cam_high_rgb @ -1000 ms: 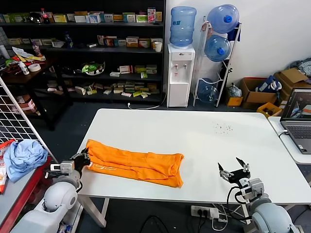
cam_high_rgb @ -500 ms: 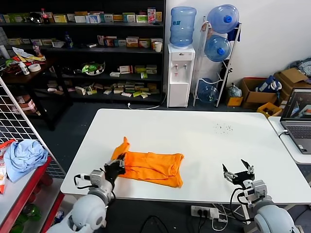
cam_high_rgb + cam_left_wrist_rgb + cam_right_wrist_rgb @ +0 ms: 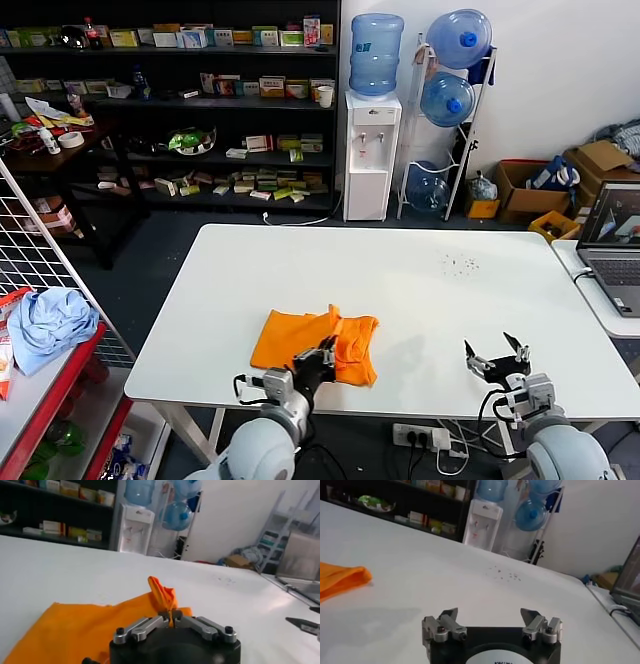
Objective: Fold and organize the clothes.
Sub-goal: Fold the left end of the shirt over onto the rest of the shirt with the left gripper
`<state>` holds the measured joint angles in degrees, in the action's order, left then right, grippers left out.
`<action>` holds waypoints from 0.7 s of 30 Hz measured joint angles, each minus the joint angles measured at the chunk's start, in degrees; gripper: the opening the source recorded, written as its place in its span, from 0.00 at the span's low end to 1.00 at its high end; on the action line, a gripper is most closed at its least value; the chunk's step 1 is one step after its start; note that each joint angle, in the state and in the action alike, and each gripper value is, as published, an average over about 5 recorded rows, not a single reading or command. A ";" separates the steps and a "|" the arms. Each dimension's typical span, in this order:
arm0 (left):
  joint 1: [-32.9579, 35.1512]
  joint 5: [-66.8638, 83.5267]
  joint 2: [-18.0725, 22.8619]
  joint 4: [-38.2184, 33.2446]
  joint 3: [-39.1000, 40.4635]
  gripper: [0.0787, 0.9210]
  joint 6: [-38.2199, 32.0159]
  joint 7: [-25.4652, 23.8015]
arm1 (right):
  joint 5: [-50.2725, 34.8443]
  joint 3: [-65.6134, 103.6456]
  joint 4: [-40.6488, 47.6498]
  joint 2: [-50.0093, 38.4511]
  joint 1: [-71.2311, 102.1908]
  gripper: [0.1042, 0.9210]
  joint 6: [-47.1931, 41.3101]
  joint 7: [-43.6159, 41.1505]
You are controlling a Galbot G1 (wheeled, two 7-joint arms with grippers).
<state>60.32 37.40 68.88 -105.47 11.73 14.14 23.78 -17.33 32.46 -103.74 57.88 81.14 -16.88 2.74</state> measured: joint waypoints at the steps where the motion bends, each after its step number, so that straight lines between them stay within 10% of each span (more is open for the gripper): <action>1: -0.42 0.03 0.74 0.53 0.57 0.04 -0.02 0.09 | -0.02 0.02 0.09 0.01 -0.07 0.88 -0.01 -0.01; 10: -4.04 -0.99 6.62 6.10 4.32 0.07 -0.09 -0.32 | -0.44 -0.25 0.64 -0.13 -0.50 0.88 -0.07 -0.23; 21: -6.55 -3.98 9.93 11.29 4.39 0.43 -3.38 -1.91 | -1.42 -1.16 0.83 -1.05 -1.31 0.88 -0.26 -0.36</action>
<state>53.77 33.42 78.81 -94.18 16.13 10.76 21.87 -18.75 31.30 -102.90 56.83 79.83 -17.14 2.37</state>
